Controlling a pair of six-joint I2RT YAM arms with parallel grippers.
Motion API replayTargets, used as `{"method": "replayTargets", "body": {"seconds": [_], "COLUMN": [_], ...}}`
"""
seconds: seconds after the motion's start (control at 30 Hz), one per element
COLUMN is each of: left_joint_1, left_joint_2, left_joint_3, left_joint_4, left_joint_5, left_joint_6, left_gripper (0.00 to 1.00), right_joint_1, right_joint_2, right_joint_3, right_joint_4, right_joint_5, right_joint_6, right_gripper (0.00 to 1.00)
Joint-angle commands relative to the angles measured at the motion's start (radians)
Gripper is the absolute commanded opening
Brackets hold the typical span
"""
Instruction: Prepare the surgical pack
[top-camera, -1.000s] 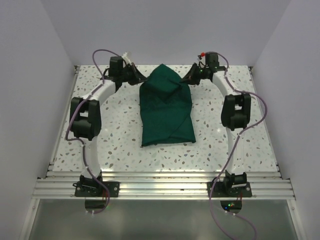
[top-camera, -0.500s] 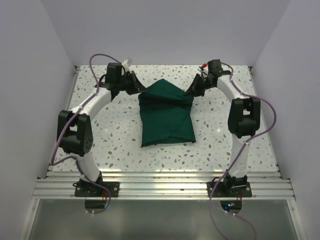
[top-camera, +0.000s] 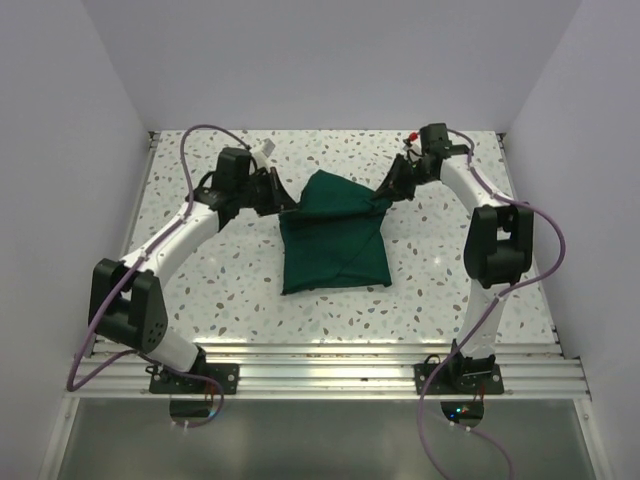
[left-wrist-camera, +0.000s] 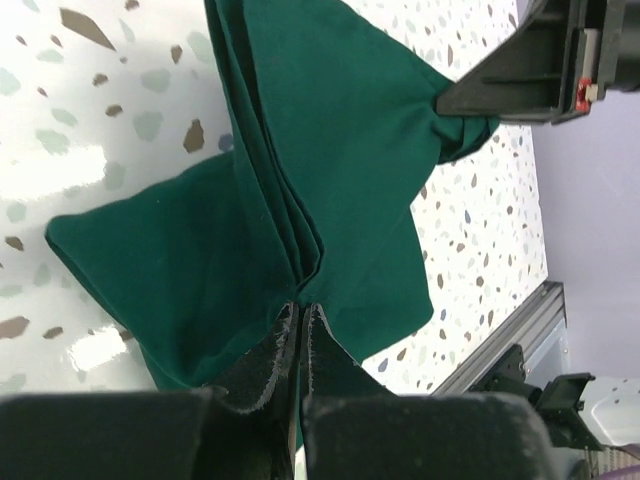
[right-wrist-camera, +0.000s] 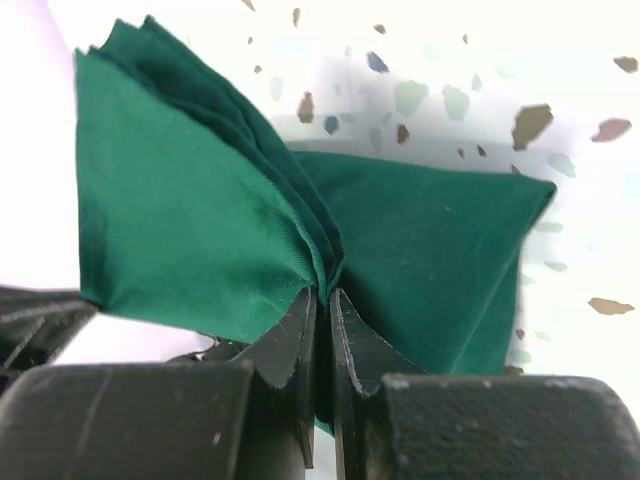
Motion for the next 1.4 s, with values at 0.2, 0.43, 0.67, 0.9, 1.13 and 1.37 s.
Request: {"method": "replayTargets", "body": {"seconds": [0.2,0.43,0.67,0.9,1.13,1.37], "left_joint_1": [-0.056,-0.061,-0.063,-0.063,-0.061,-0.064], "left_joint_2": [-0.12,-0.172,-0.177,-0.14,-0.195,-0.126], "left_joint_3": [-0.151,-0.214,-0.269,-0.233,-0.167,-0.033], "left_joint_4": [-0.029,-0.076,-0.11,-0.164,-0.096,-0.001], "left_joint_5": [-0.057,-0.125,-0.161,-0.202,-0.146,-0.075], "left_joint_6": [0.015,0.032,0.049,0.079,0.135,0.162], "left_gripper": [0.0,0.0,0.0,0.0,0.31,0.41], "right_joint_1": [0.0,0.004,0.031,0.082,0.102,0.129], "right_joint_2": [-0.129,-0.207,-0.274,-0.305,-0.374,-0.463], "right_joint_3": [-0.111,-0.233,-0.381,-0.454,-0.546,-0.611], "right_joint_4": [-0.066,-0.068,-0.049,-0.057,-0.078,-0.101], "right_joint_5": [0.049,0.057,0.057,0.057,0.045,0.006], "right_joint_6": [-0.058,-0.089,-0.124,-0.156,-0.179,-0.206], "right_gripper": [0.04,0.04,0.08,0.23,0.44,0.53]}}
